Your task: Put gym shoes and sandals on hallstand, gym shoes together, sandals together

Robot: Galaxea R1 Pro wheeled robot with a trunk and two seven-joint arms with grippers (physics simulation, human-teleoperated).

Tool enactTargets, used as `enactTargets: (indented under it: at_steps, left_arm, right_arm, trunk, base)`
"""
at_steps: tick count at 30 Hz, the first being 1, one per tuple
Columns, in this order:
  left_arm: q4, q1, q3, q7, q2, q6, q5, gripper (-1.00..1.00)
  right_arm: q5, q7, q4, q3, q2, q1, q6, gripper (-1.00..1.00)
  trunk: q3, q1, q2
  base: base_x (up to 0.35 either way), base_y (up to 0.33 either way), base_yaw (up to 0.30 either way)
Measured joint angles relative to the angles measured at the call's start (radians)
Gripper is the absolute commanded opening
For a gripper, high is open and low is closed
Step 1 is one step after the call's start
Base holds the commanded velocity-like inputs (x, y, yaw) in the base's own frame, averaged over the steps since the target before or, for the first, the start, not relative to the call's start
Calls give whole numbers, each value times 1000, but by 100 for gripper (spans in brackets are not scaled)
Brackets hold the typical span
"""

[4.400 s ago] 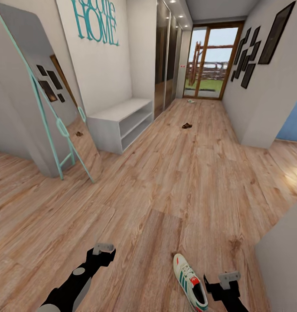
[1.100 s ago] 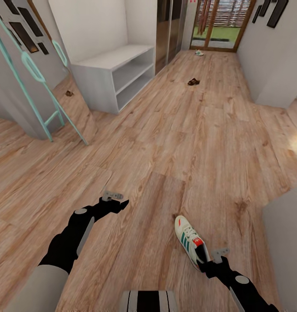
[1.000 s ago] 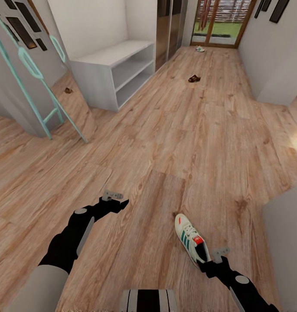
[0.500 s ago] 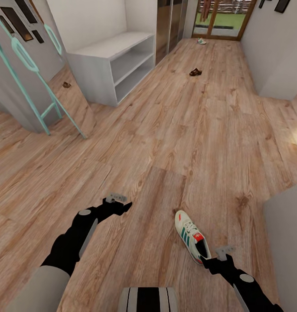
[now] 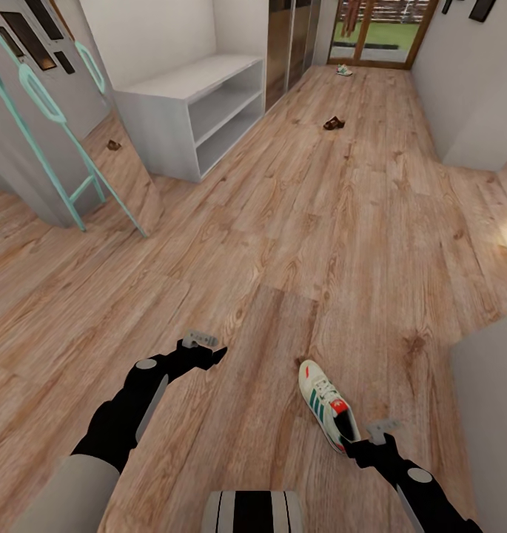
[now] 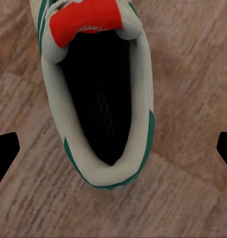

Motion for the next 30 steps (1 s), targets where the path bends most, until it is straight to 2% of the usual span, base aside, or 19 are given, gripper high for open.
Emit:
enactTargets:
  at_steps: [10,30]
  left_arm:
    - [1,0,-1,0,0,0,2,100]
    - [1,0,-1,-1,-2,-1,3,100]
  right_arm:
    - [0,0,1,-1,1,0,0,100]
    - [0,0,1,-6,1,0,2,100]
  trunk:
    - [0,0,0]
    - [0,0,0]
  base:
    - [137,85,0]
    - [10,6,0]
